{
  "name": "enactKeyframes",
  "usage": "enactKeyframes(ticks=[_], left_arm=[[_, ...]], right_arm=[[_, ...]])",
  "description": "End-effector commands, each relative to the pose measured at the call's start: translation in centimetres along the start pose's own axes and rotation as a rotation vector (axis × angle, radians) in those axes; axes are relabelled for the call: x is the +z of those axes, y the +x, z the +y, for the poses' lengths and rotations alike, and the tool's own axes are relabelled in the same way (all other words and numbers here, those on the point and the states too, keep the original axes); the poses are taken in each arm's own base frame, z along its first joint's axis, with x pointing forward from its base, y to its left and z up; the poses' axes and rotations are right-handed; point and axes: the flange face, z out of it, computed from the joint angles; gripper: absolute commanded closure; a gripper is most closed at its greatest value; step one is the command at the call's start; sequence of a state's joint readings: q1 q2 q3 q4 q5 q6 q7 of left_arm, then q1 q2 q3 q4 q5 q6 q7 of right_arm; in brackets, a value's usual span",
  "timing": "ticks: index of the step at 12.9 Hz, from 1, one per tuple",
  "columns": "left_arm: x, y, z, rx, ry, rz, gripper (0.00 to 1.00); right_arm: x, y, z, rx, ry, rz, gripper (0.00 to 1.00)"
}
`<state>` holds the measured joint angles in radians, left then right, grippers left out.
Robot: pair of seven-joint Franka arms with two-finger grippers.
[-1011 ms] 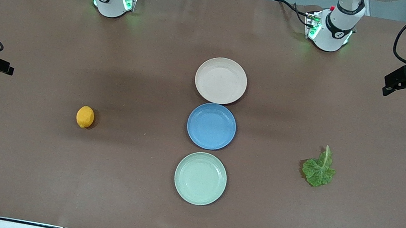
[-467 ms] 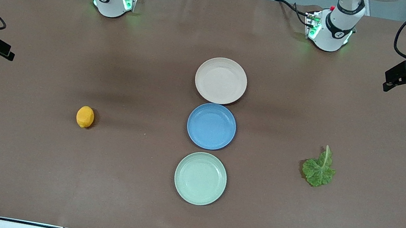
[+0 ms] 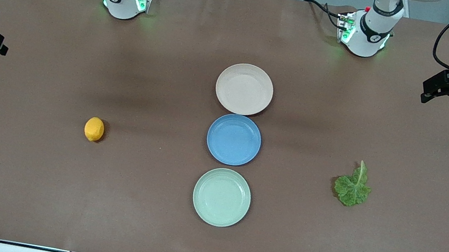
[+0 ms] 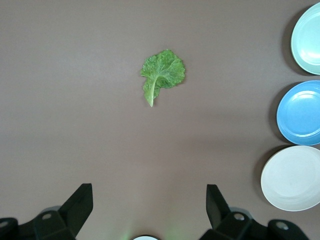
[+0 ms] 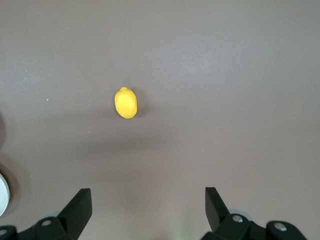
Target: Pick lemon and lettuce from plates
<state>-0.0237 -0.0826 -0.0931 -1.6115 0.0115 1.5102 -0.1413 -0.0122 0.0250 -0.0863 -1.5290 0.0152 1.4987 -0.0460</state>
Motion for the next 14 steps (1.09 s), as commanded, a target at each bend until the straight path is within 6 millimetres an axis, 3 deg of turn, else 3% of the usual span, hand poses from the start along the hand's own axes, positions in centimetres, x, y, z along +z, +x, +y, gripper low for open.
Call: enactKeyframes(ticks=[1, 3, 7, 14], left_arm=[[-0.4, -0.2, -0.1, -0.003, -0.005, 0.010, 0.00], [-0.5, -0.2, -0.3, -0.003, -0.006, 0.012, 0.00], [-0.6, -0.2, -0.2, -0.008, -0.005, 0.015, 0.00], [-0.6, -0.1, 0.0, -0.003, -0.006, 0.021, 0.00]], right_arm=[[-1.6, -2.3, 0.0, -0.014, -0.028, 0.020, 0.00], [-2.6, -3.2, -0.1, -0.015, -0.029, 0.026, 0.00], [-2.3, -2.9, -2.1, -0.052, -0.056, 0.030, 0.00], [-2.2, -3.2, -1.4, -0.073, 0.015, 0.016, 0.00]])
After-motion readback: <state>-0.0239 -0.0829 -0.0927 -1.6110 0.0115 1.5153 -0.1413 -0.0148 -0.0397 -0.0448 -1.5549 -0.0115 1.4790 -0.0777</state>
